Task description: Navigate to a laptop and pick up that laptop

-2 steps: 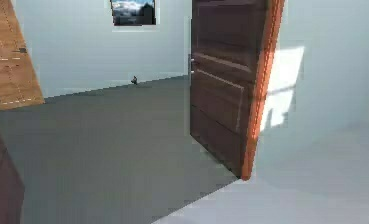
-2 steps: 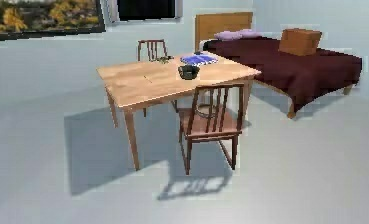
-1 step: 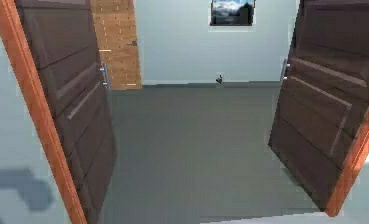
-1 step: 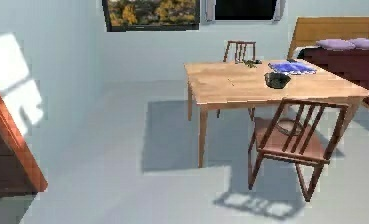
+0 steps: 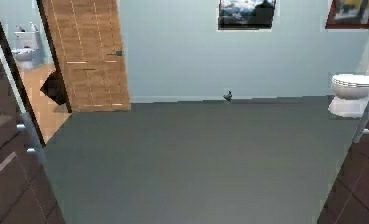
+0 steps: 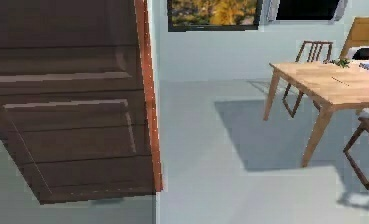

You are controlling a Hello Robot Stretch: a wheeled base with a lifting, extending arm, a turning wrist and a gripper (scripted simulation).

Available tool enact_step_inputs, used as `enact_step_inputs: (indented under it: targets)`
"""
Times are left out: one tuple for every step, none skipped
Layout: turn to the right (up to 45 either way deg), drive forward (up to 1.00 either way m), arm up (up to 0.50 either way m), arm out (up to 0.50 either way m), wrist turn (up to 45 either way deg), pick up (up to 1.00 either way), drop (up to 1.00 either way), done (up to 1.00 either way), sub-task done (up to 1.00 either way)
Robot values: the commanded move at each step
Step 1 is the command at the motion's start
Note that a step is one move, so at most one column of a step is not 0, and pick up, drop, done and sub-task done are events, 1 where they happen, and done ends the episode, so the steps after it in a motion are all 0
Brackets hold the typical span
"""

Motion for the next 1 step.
enact_step_inputs:
  targets:
    - [-3.0,0.00,0.00,0.00,0.0,0.00,0.00,0.00,0.00]
